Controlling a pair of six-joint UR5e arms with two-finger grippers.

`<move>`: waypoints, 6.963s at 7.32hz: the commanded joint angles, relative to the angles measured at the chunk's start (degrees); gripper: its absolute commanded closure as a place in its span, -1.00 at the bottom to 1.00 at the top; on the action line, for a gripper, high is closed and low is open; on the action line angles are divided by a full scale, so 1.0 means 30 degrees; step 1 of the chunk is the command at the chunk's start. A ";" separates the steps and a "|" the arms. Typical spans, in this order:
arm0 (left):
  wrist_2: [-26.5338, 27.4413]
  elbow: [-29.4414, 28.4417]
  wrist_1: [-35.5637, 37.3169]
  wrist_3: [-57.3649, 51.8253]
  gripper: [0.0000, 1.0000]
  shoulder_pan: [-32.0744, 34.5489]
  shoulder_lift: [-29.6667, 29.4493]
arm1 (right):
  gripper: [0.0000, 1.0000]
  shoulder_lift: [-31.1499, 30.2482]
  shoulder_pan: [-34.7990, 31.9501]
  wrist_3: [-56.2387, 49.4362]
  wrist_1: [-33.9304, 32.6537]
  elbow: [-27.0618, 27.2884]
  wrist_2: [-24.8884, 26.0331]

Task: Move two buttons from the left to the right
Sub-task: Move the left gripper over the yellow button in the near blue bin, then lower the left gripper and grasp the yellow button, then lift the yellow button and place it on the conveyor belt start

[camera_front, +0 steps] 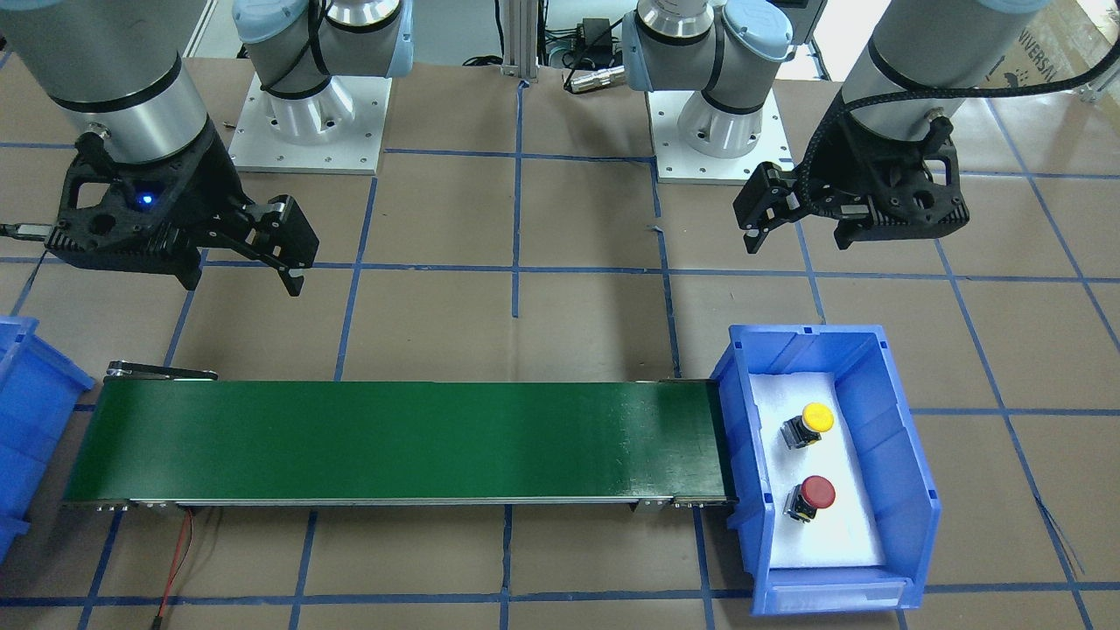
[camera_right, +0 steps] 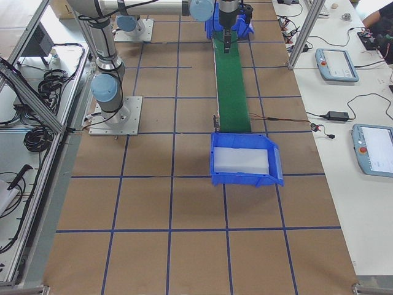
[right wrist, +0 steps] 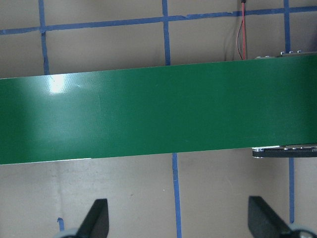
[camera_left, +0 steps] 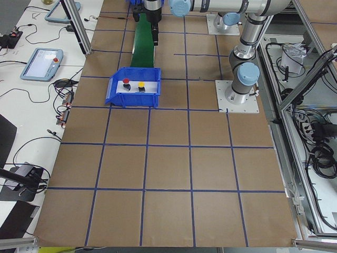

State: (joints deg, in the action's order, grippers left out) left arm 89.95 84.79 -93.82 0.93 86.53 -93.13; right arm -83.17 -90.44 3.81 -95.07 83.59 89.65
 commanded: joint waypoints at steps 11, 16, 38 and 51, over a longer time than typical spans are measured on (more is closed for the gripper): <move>0.0045 0.0770 0.3407 -0.6015 -1.00 -0.3178 -0.2791 | -1.00 -0.0169 0.0058 -0.0010 0.0080 0.0144 -0.0001; -0.0189 0.2321 0.6020 -0.6753 -1.00 -0.4643 -0.4051 | -1.00 0.0034 0.0205 -0.0272 0.0051 0.0144 0.0028; -0.1006 -0.1107 0.4321 -0.4444 0.58 -0.1111 -0.5052 | -1.00 -0.0960 -0.0029 -0.0009 0.1867 -0.0031 0.0761; -0.1333 -0.1455 0.6637 -0.1101 -1.00 0.2915 -0.7837 | -1.00 -0.0960 0.0000 0.0050 0.1926 0.0057 0.0702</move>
State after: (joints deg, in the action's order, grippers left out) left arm 85.88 80.98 -73.55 -2.55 95.40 -117.71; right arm -85.98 -90.44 3.95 -89.32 83.74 91.77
